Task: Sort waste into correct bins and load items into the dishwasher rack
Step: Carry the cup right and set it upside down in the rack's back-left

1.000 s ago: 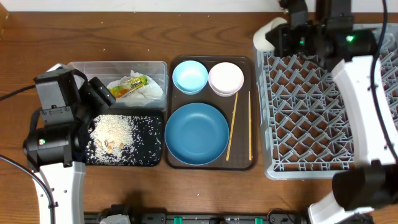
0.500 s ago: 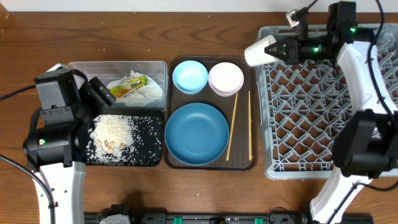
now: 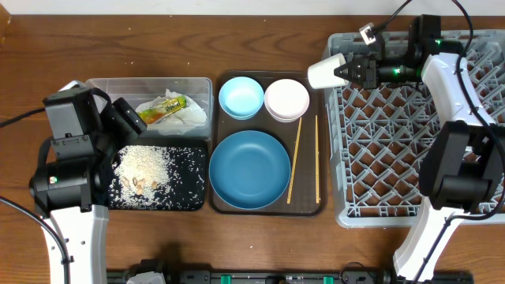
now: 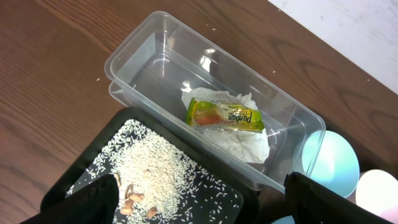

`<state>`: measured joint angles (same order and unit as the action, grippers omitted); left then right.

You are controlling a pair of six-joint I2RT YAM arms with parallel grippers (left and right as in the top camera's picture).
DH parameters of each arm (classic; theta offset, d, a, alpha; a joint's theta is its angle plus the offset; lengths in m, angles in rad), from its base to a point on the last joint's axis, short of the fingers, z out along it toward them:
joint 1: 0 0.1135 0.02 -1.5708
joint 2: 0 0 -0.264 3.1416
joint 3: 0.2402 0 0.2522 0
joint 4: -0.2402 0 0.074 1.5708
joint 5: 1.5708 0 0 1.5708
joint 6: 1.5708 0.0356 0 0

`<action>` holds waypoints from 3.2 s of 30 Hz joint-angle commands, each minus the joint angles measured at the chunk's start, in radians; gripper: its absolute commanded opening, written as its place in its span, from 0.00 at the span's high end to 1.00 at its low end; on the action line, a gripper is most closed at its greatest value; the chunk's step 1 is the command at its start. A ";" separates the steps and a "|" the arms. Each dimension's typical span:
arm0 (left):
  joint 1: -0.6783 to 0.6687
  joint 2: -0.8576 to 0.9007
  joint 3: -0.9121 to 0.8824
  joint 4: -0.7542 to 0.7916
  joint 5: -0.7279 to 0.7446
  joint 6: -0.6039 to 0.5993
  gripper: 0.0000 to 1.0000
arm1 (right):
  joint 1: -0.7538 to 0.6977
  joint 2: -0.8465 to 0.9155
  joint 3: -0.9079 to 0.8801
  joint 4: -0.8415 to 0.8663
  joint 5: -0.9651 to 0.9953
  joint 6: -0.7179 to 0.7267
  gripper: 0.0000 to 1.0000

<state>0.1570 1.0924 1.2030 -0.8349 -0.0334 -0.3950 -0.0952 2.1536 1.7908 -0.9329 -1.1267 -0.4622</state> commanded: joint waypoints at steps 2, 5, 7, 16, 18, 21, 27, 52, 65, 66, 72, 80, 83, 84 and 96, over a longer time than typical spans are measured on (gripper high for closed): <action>0.005 0.005 0.011 -0.002 -0.012 0.006 0.12 | -0.020 0.039 -0.007 -0.003 0.031 -0.034 0.99; 0.005 0.005 0.011 -0.003 -0.012 0.006 0.12 | -0.026 0.039 -0.007 -0.007 0.072 -0.033 0.99; 0.005 0.005 0.011 -0.003 -0.012 0.006 0.12 | -0.027 0.039 -0.007 -0.012 0.114 -0.034 0.99; 0.005 0.005 0.011 -0.003 -0.012 0.006 0.13 | -0.039 0.040 -0.007 -0.014 0.193 -0.053 0.99; 0.005 0.005 0.011 -0.002 -0.012 0.006 0.12 | -0.040 0.040 -0.007 -0.019 0.205 -0.077 0.99; 0.005 0.005 0.011 -0.003 -0.012 0.006 0.12 | -0.043 0.040 -0.007 -0.028 0.254 -0.086 0.99; 0.005 0.005 0.011 -0.003 -0.012 0.006 0.12 | -0.043 0.040 -0.007 -0.037 0.301 -0.120 0.99; 0.005 0.005 0.011 -0.003 -0.012 0.006 0.12 | -0.027 0.041 -0.007 -0.009 0.158 -0.191 0.99; 0.005 0.005 0.011 -0.003 -0.012 0.006 0.12 | -0.016 0.041 -0.009 0.002 0.183 -0.209 0.99; 0.005 0.005 0.011 -0.003 -0.012 0.006 0.12 | -0.016 0.041 -0.011 0.001 0.194 -0.209 0.99; 0.005 0.005 0.011 -0.002 -0.012 0.006 0.12 | -0.016 0.042 -0.026 -0.001 0.262 -0.211 0.99; 0.005 0.005 0.011 -0.003 -0.012 0.006 0.12 | -0.018 0.042 -0.049 0.002 0.263 -0.270 0.99; 0.005 0.005 0.011 -0.003 -0.012 0.006 0.12 | -0.018 0.042 -0.061 0.011 0.263 -0.277 0.99; 0.005 0.005 0.011 -0.003 -0.012 0.006 0.12 | -0.018 0.042 -0.066 0.016 0.264 -0.277 0.99; 0.005 0.005 0.011 -0.003 -0.012 0.006 0.12 | -0.037 0.042 -0.082 -0.004 0.370 -0.268 0.99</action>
<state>0.1570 1.0924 1.2030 -0.8345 -0.0334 -0.3950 -0.1211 2.1830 1.7134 -0.9241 -0.8074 -0.7238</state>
